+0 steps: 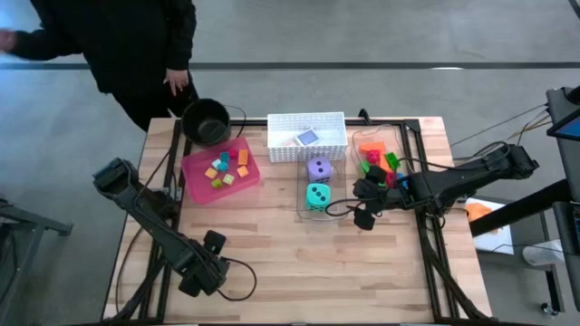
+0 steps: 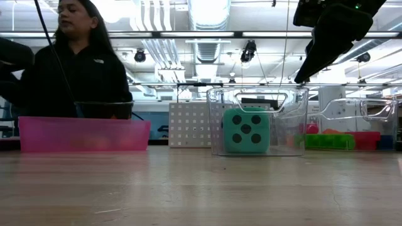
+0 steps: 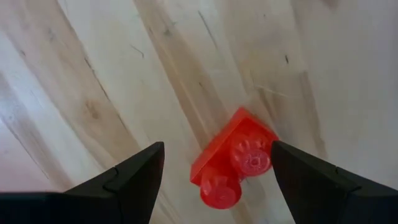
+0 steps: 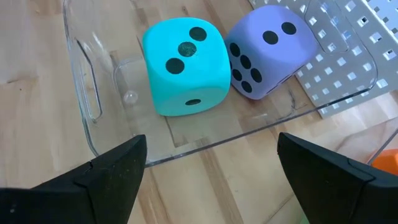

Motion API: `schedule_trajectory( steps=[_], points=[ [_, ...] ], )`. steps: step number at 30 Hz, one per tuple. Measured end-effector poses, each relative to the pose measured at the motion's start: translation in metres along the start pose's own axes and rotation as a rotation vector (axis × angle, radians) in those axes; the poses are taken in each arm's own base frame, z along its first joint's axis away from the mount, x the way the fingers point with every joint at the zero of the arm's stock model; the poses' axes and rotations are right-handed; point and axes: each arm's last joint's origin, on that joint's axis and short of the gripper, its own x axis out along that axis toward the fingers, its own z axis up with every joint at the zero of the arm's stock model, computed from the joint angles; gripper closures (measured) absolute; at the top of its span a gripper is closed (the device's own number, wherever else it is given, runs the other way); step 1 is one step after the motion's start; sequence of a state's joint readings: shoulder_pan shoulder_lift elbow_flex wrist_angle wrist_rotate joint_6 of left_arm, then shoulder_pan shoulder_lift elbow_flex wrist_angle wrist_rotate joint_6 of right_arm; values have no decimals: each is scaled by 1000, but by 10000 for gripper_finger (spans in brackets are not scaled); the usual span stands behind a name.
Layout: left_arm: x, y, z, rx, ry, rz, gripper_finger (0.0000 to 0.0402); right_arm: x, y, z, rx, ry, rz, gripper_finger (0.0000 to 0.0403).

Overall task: Pick & Place Toys
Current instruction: Put the large red game piece into the top transparent bin

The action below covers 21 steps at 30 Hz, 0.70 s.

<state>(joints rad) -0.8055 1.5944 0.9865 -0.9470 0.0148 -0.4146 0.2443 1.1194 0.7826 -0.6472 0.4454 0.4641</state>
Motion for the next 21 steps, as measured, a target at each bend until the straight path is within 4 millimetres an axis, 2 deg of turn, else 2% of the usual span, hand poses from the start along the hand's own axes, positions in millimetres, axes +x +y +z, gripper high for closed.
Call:
schedule_trajectory(
  steps=[5,10,21],
  points=[
    [11,-4,-12,99,68,-49,103,0,0,0,0,0,0,43],
    [26,-3,-26,156,116,-8,103,0,0,0,1,-1,1,43],
    [46,0,-28,180,13,-13,104,0,0,0,0,-1,1,43]
  ],
)
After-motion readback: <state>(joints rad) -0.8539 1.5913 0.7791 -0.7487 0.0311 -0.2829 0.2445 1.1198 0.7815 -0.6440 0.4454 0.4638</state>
